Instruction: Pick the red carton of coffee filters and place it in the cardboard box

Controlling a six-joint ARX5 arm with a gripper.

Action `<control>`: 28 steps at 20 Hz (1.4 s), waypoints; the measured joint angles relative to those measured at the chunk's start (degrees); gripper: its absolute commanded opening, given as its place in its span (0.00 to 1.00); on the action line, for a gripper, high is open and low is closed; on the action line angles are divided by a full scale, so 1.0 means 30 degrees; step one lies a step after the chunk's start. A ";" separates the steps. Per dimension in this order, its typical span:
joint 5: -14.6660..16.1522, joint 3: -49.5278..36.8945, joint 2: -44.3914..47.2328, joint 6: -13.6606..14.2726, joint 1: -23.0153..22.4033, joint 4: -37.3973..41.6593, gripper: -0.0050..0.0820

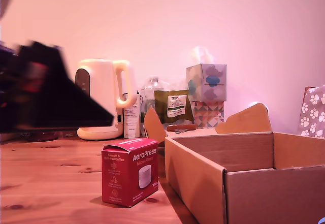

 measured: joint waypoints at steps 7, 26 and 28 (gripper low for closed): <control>-0.0175 0.2951 0.5384 0.0007 0.0000 0.0386 0.96; -0.0386 0.5952 0.3439 0.0007 -0.0226 -0.5901 0.27; -0.0379 0.5960 0.0874 0.0007 -0.0226 -0.6521 0.27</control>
